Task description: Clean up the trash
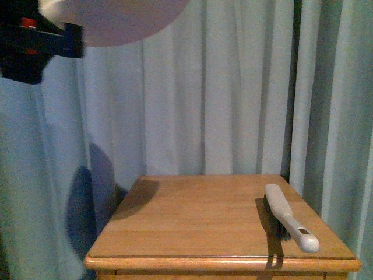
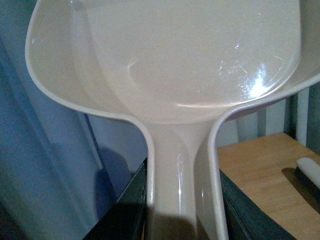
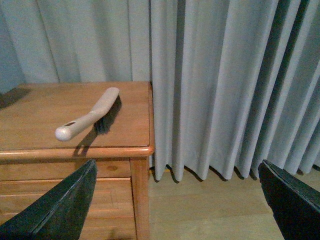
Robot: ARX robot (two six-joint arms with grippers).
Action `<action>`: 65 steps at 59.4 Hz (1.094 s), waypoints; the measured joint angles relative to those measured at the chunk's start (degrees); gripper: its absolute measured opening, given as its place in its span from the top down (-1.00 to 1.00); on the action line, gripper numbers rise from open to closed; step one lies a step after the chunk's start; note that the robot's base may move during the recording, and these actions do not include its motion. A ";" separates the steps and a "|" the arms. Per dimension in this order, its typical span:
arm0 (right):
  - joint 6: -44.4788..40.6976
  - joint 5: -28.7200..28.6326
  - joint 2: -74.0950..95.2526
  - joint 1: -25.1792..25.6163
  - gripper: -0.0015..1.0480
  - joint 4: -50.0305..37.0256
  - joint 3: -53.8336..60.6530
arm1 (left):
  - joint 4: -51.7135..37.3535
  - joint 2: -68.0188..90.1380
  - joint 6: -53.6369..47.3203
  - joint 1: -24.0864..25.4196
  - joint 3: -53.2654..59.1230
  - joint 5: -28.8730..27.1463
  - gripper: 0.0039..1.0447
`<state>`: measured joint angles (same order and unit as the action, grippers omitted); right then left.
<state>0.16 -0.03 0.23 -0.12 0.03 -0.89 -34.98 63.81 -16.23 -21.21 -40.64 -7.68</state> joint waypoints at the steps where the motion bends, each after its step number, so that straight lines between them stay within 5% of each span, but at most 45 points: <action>1: 0.00 0.00 0.00 0.00 -0.86 0.00 0.00 | -0.07 -1.46 -0.02 0.42 1.20 0.46 0.49; 37: 0.00 0.00 0.00 0.00 -0.86 0.00 0.00 | 4.00 -26.88 7.41 28.65 17.66 23.82 0.49; 44: -2.80 28.59 7.58 -10.67 -0.86 -0.46 -1.60 | 4.92 -28.46 7.93 29.90 18.21 24.15 0.49; 50: -2.45 42.86 16.02 -19.67 -0.86 2.73 -4.94 | 4.98 -28.57 7.98 30.01 18.23 24.55 0.49; 57: -0.61 39.71 24.50 -23.02 -0.86 3.13 -12.11 | 4.98 -28.57 8.00 30.03 18.23 24.59 0.49; 65: 2.27 30.08 37.42 -20.35 -0.86 1.99 -23.56 | 4.98 -28.57 8.02 30.03 18.23 24.46 0.49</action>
<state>2.44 30.04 37.65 -20.47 2.02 -24.45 -30.00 35.24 -8.21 8.82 -22.41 16.78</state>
